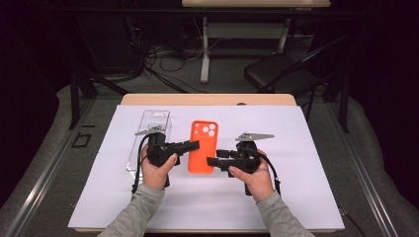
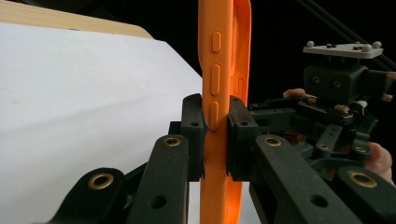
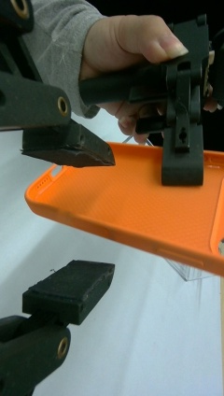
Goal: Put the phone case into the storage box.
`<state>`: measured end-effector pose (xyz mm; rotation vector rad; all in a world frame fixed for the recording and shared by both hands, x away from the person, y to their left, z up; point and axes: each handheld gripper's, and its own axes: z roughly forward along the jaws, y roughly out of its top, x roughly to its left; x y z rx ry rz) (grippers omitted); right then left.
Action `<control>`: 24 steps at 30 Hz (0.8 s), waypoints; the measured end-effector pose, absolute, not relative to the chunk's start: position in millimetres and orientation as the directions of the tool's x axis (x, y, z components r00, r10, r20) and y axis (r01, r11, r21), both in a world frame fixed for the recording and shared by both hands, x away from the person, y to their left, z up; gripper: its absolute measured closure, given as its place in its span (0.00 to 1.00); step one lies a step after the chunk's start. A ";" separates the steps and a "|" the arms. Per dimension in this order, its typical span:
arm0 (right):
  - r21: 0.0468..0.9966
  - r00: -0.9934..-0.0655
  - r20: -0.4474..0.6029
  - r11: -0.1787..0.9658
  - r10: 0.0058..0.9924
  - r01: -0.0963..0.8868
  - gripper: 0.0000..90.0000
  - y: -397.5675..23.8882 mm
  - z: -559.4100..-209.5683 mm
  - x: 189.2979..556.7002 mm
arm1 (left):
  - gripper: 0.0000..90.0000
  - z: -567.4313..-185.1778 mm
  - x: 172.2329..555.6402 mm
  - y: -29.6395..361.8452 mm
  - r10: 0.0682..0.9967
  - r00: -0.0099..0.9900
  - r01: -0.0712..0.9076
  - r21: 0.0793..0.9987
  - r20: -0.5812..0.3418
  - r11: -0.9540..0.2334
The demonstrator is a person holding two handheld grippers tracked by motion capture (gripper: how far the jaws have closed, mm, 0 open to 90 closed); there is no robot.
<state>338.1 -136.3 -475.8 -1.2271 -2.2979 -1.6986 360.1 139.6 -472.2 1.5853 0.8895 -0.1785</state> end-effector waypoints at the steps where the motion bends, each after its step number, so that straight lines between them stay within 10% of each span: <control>1: 0.793 -0.684 0.459 0.086 0.567 0.603 0.47 -137.4 -476.5 338.8 | 0.90 -472.2 359.8 139.4 0.432 0.691 0.625 0.779 -0.579 0.045; 24: 0.766 -0.679 0.529 0.059 0.509 0.641 0.60 -142.0 -482.4 342.2 | 0.90 -473.9 353.5 128.2 0.401 0.712 0.624 0.782 -0.577 0.018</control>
